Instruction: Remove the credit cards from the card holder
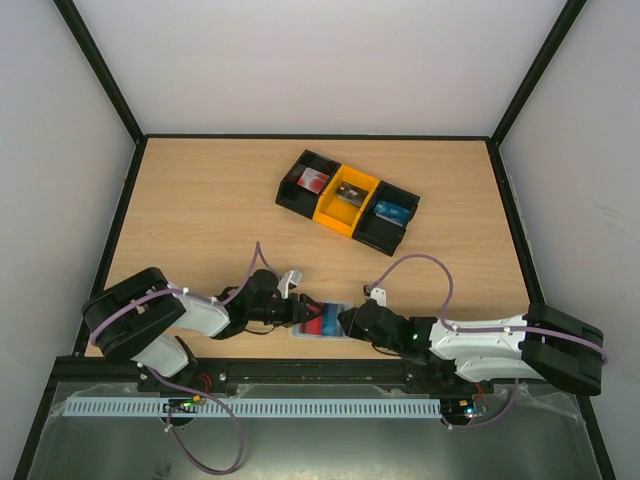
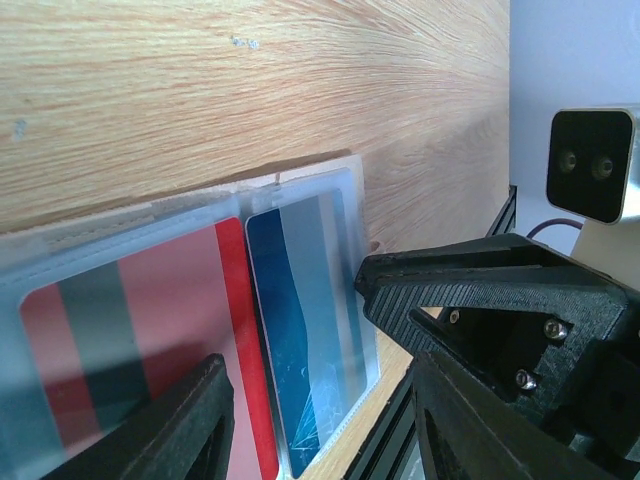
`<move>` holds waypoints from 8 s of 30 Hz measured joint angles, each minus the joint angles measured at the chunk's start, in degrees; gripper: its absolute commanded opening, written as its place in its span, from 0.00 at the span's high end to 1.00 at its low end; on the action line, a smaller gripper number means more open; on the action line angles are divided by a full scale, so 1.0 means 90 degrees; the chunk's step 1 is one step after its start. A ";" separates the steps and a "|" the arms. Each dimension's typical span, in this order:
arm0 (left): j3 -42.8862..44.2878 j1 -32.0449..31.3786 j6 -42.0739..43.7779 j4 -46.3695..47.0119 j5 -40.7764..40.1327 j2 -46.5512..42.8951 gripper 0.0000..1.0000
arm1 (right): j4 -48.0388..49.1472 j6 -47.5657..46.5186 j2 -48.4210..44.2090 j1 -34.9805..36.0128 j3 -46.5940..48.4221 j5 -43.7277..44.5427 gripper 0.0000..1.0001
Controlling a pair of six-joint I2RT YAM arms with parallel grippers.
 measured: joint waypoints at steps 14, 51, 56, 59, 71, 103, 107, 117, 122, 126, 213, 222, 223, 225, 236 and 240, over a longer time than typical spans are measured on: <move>0.0214 -0.0141 -0.0017 0.0061 -0.0022 0.0299 0.50 | 0.0474 0.0182 0.0136 -0.0034 -0.0204 0.0027 0.89; -0.0058 0.0107 -0.0444 0.0153 -0.0117 0.0022 0.97 | 0.0979 0.0299 0.0262 -0.0041 -0.0406 0.0075 0.89; -0.0282 0.0367 -0.0393 0.0002 -0.0119 -0.0546 0.97 | 0.0828 0.0294 0.0138 -0.0041 -0.0406 0.0066 0.88; -0.0287 0.0454 -0.0299 -0.0141 -0.0124 -0.0840 0.91 | 0.0699 0.0277 0.0049 -0.0041 -0.0403 0.0070 0.88; -0.0151 0.0236 -0.0061 -0.0408 -0.0129 -0.0636 0.69 | -0.0141 0.0204 -0.0109 -0.0039 -0.0024 0.0070 0.84; -0.0046 -0.0204 -0.0619 0.0699 -0.0090 0.0610 0.97 | 0.1331 0.0398 0.0697 -0.0046 -0.0316 -0.0104 0.93; -0.0061 -0.0165 -0.0627 0.0668 -0.0090 0.0483 0.97 | 0.1338 0.0398 0.0697 -0.0046 -0.0323 -0.0097 0.90; -0.0403 0.0342 -0.0338 0.0019 -0.0097 -0.0607 0.97 | 0.0619 0.0087 0.0255 -0.0039 -0.0153 0.0007 0.75; -0.0415 0.0699 -0.0087 -0.0561 -0.0100 -0.1341 0.97 | -0.0102 -0.0833 -0.0306 -0.0041 0.0146 0.0483 0.72; -0.0406 0.1076 0.0262 -0.1175 -0.0114 -0.2127 0.97 | -0.0279 -0.1729 -0.0476 -0.0039 0.0580 0.0852 0.71; -0.0284 -0.2752 0.7951 -0.2608 -0.6960 -0.4541 0.92 | -0.0675 0.2319 0.0233 -0.0036 0.2880 -0.0466 0.98; -0.0284 -0.2781 0.7834 -0.2633 -0.6919 -0.4592 0.32 | -0.0376 0.1579 0.0231 -0.0034 0.2497 -0.0097 0.98; -0.0284 -0.2781 0.7725 -0.2657 -0.6892 -0.4673 0.29 | -0.0330 0.1433 0.0231 -0.0034 0.2453 -0.0005 0.98; -0.0282 -0.2781 0.7582 -0.2715 -0.6846 -0.4852 0.23 | -0.0226 0.1144 0.0211 -0.0034 0.2339 0.0202 0.98; 0.0056 -0.1919 0.5850 -0.3604 -0.5986 -0.5491 0.00 | -0.0221 -0.0508 -0.0386 -0.0282 0.1868 0.1525 0.98; 0.0177 -0.1088 0.5192 -0.3876 -0.5168 -0.5530 0.00 | -0.0226 -0.0923 -0.0486 -0.0690 0.1868 0.1540 0.98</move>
